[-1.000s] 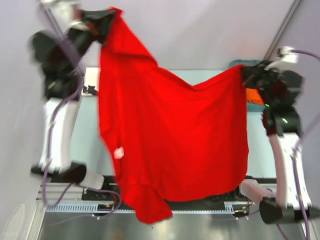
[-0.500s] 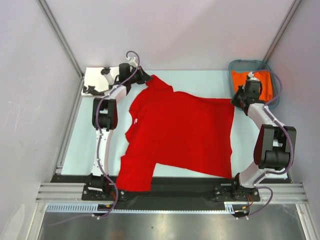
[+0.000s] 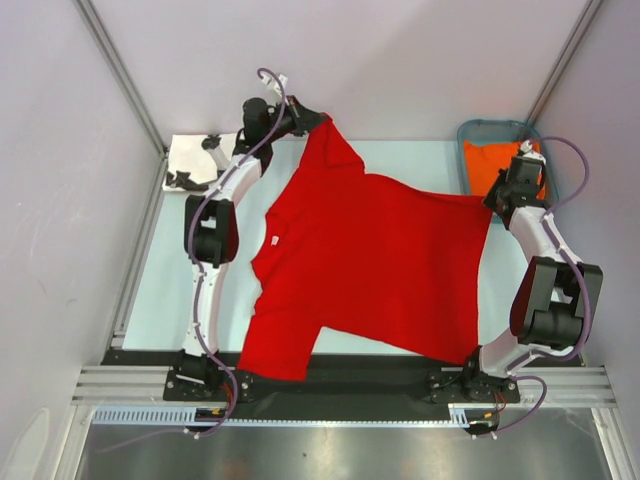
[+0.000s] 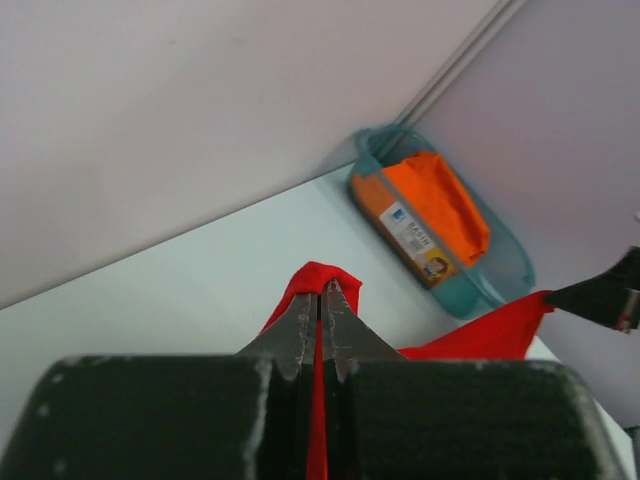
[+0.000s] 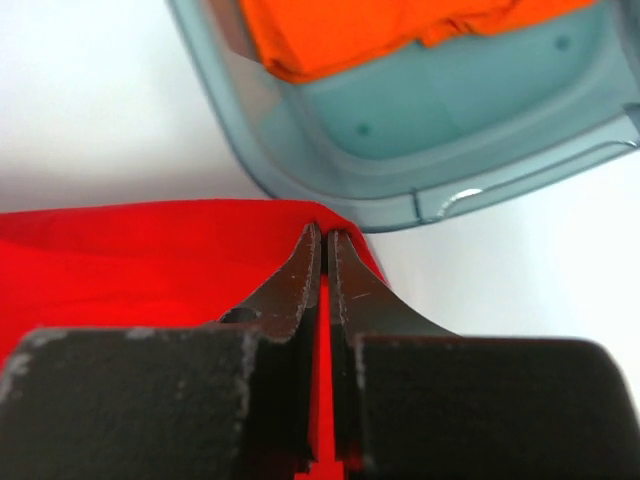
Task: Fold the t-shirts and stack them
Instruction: Flatten the tshirt out, then fold the tshirt
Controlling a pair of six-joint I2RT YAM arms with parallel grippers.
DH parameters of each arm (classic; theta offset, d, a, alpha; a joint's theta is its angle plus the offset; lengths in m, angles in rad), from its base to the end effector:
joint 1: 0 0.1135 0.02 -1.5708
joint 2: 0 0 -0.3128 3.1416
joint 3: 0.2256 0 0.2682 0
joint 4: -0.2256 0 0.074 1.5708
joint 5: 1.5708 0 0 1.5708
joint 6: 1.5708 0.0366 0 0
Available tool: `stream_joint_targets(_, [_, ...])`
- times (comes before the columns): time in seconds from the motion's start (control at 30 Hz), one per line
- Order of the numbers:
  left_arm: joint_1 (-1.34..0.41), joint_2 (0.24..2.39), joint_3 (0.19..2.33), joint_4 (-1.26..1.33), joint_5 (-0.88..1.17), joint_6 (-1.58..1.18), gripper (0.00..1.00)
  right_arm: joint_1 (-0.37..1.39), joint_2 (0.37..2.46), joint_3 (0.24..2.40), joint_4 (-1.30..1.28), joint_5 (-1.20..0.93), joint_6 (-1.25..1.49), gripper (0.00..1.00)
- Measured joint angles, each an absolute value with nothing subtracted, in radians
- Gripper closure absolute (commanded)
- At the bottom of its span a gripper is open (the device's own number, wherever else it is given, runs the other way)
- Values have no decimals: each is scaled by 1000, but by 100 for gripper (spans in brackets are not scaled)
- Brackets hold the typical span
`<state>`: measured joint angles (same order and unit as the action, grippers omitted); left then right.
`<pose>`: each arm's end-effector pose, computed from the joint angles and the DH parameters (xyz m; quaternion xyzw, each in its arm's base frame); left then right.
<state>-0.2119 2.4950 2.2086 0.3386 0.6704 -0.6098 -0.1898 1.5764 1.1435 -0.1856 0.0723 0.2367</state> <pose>0.6208 -0.1568 0.2910 0.1054 0.6844 -0.4812 0.5375 0.3670 -0.0732 0.3070 0.2042 0.8646 -0.0214 0.4587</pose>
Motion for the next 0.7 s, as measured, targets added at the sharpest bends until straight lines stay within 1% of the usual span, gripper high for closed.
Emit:
stream_joint_targets(0.13, [-224, 2481, 2201, 364, 684, -635, 100, -211, 1590, 1143, -216, 88, 222, 100])
stream_joint_targets(0.3, [-231, 2445, 2068, 395, 684, -665, 100, -224, 1612, 1155, -235, 77, 212, 100])
stream_joint_targets(0.47, [-235, 2436, 2043, 363, 683, -673, 100, -225, 1656, 1213, -291, 42, 215, 100])
stream_joint_targets(0.57, [-235, 2389, 1991, 344, 678, -677, 100, -225, 1662, 1242, -333, 27, 228, 100])
stream_joint_targets(0.7, [-235, 2248, 1843, 305, 664, -678, 100, -228, 1662, 1265, -400, -2, 248, 100])
